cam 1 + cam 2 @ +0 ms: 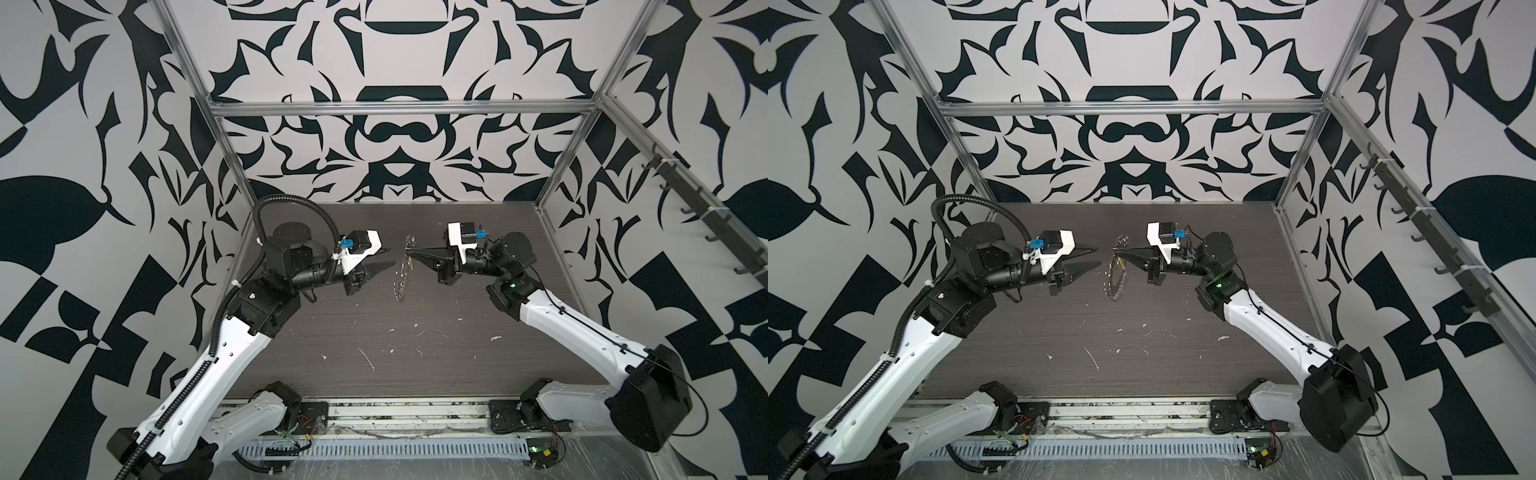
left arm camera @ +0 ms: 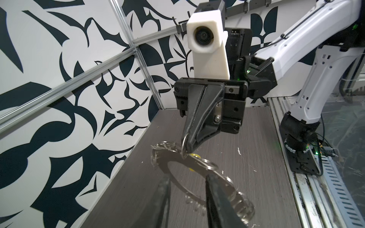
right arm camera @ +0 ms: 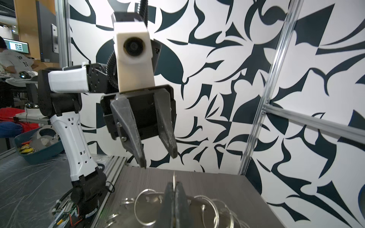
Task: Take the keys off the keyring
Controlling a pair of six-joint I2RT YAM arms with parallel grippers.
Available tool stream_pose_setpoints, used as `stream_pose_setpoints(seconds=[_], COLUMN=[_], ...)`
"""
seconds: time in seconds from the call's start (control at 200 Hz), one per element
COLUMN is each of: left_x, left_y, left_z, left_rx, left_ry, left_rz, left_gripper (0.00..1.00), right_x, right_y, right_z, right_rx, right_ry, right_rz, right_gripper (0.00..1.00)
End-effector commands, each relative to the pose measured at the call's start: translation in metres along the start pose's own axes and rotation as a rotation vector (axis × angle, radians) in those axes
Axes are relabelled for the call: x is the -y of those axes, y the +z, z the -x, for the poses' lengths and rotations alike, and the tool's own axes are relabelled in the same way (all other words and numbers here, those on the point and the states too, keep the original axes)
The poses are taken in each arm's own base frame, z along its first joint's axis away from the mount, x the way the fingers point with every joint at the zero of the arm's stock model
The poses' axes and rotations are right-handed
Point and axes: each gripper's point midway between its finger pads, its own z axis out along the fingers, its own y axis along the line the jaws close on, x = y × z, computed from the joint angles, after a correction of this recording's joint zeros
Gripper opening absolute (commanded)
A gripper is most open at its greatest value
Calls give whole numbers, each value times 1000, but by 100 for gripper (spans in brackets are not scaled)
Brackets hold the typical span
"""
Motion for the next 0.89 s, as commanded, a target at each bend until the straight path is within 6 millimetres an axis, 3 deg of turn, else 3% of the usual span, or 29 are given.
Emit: stream_pose_setpoints(seconds=[0.0, 0.78, 0.89], left_x=[1, -1, 0], left_y=[3, 20, 19], left_z=[14, 20, 22], left_rx=[87, 154, 153], left_ry=[-26, -79, -68], left_rz=[-43, -150, -148], left_gripper=[31, 10, 0], right_x=[-10, -16, -16], right_y=[-3, 9, 10], right_z=[49, 43, 40], right_rx=[148, 130, 121], right_ry=[-113, -93, -85], right_rz=[11, 59, 65], right_gripper=[0, 0, 0])
